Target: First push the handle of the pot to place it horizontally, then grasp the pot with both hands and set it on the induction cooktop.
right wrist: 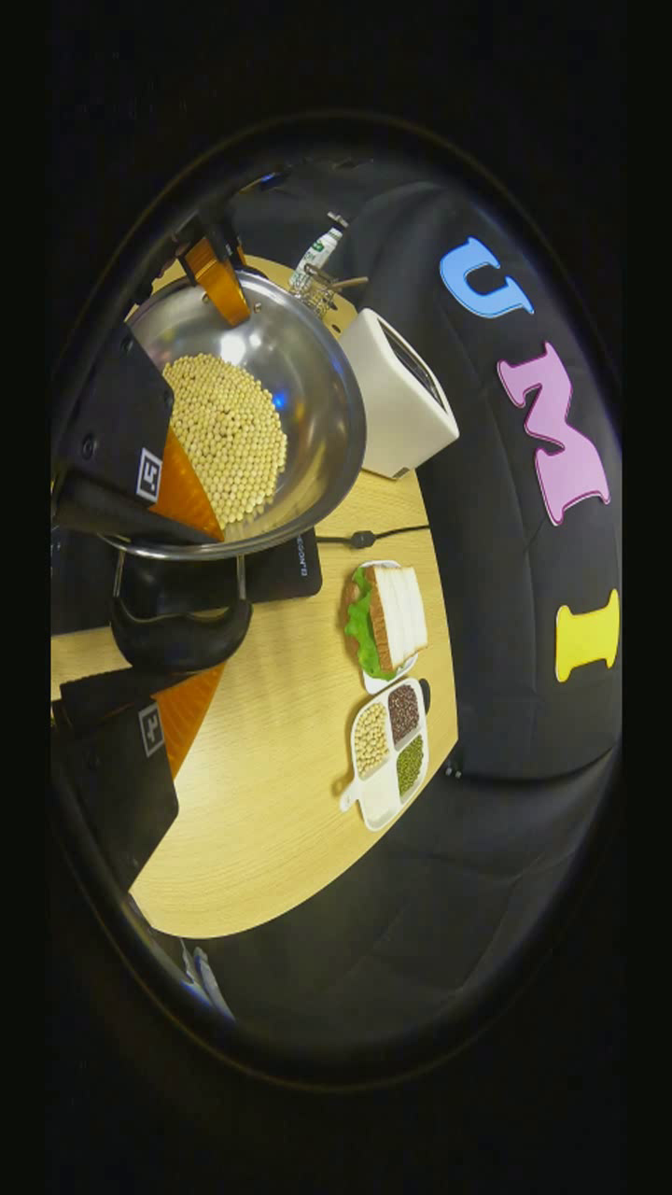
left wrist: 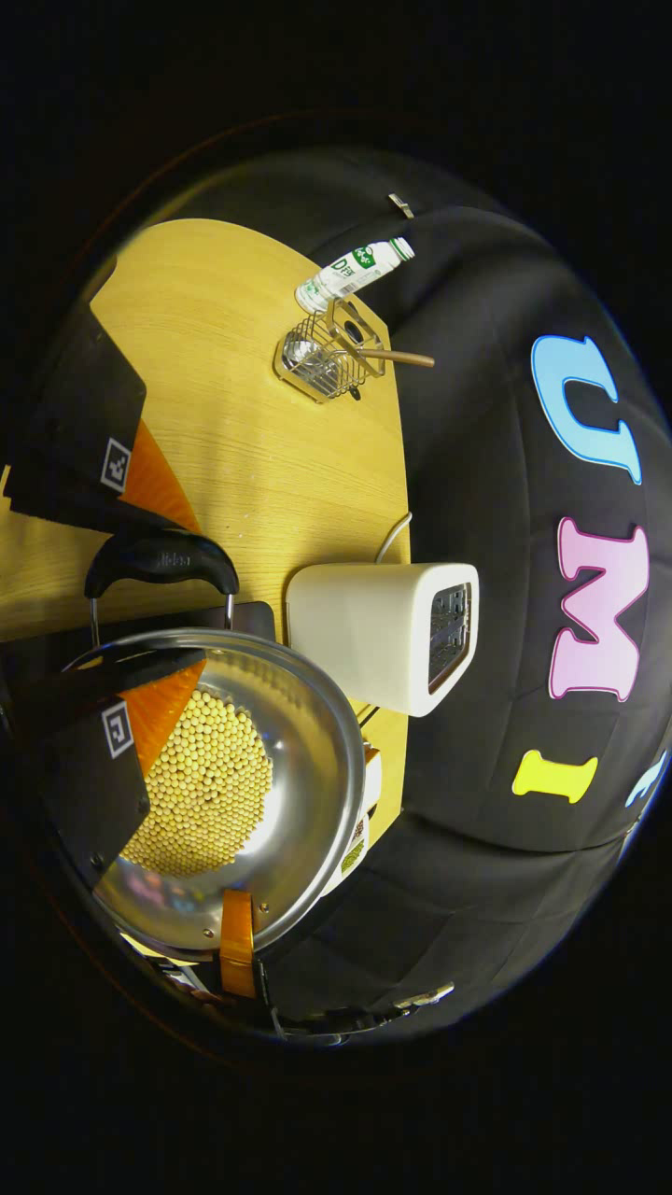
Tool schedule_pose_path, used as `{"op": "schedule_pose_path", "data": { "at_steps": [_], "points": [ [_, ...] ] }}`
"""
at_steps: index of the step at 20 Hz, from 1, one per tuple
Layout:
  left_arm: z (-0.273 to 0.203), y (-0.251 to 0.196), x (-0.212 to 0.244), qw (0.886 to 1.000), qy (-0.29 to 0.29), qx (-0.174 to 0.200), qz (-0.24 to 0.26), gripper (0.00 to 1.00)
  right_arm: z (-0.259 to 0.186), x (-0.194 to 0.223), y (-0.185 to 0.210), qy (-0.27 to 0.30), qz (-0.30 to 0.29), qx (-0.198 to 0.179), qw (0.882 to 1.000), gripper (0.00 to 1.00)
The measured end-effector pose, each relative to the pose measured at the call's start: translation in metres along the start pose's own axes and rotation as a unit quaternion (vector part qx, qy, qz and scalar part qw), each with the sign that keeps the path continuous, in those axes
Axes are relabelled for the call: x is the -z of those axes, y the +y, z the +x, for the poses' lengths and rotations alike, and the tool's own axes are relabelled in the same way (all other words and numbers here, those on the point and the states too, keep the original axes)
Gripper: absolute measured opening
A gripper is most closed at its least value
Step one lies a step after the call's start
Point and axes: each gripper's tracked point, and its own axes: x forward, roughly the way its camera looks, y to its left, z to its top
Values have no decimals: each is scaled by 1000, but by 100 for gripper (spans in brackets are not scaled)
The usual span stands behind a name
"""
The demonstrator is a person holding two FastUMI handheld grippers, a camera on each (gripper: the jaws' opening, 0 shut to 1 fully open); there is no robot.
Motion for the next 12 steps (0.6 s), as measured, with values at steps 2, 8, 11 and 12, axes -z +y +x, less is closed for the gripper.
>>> {"op": "schedule_pose_path", "data": {
  "at_steps": [2, 8, 11, 12],
  "points": [
    [1, -2, 2, 1000, 5, 4, 3, 69, -1, -1, 1, -3, -3, 3, 1000, 64],
    [-8, -6, -7, 1000, -22, 3, 3, 98, -5, -4, 8, -12, -3, -1, 1000, 100],
    [-15, 1, -4, 1000, -19, -8, 5, 97, -12, -7, 7, -23, -5, 6, 1000, 99],
    [-20, 5, -5, 1000, -21, -12, 5, 97, -17, -11, 8, -32, -4, 6, 999, 100]
  ]
}}
